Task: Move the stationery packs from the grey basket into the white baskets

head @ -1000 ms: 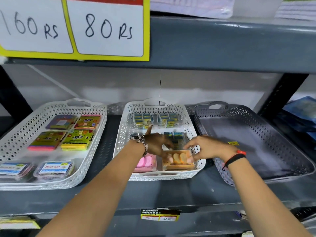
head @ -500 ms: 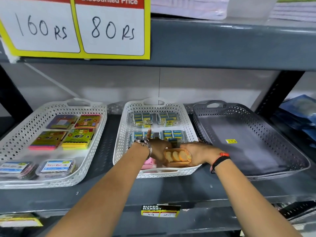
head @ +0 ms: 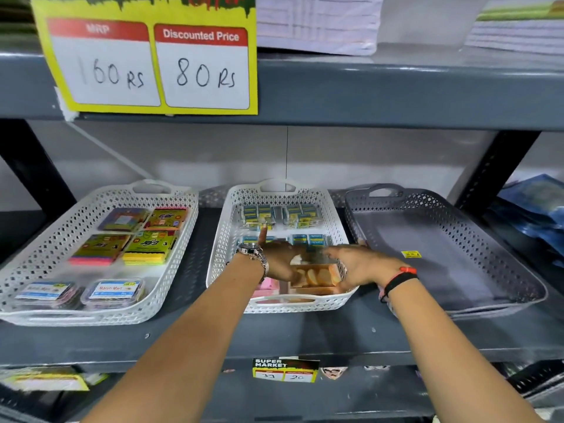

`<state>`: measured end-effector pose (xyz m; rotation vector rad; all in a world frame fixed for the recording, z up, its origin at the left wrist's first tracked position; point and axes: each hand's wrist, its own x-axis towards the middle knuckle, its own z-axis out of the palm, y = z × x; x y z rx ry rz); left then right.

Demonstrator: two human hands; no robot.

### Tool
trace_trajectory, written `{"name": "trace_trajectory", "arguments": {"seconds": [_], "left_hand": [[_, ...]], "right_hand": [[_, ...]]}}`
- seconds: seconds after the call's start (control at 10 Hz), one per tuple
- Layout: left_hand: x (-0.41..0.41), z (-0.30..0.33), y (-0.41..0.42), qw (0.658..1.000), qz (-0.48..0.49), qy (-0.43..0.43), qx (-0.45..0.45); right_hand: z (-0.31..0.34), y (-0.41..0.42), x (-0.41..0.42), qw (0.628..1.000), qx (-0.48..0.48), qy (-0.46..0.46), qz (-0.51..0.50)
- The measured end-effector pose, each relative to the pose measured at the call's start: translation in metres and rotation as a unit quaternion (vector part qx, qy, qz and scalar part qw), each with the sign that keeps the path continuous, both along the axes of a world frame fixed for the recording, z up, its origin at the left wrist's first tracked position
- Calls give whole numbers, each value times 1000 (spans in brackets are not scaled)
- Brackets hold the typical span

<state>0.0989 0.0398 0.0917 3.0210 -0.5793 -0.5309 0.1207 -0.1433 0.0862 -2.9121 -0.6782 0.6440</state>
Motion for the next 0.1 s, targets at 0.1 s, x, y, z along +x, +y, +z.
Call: {"name": "trace_trajectory", "arguments": {"seconds": [0.1], "left_hand": [[-5,7,12,990,14,-142,17]], "right_hand": [[16,-12,-7,995,38,-84,-28]]}}
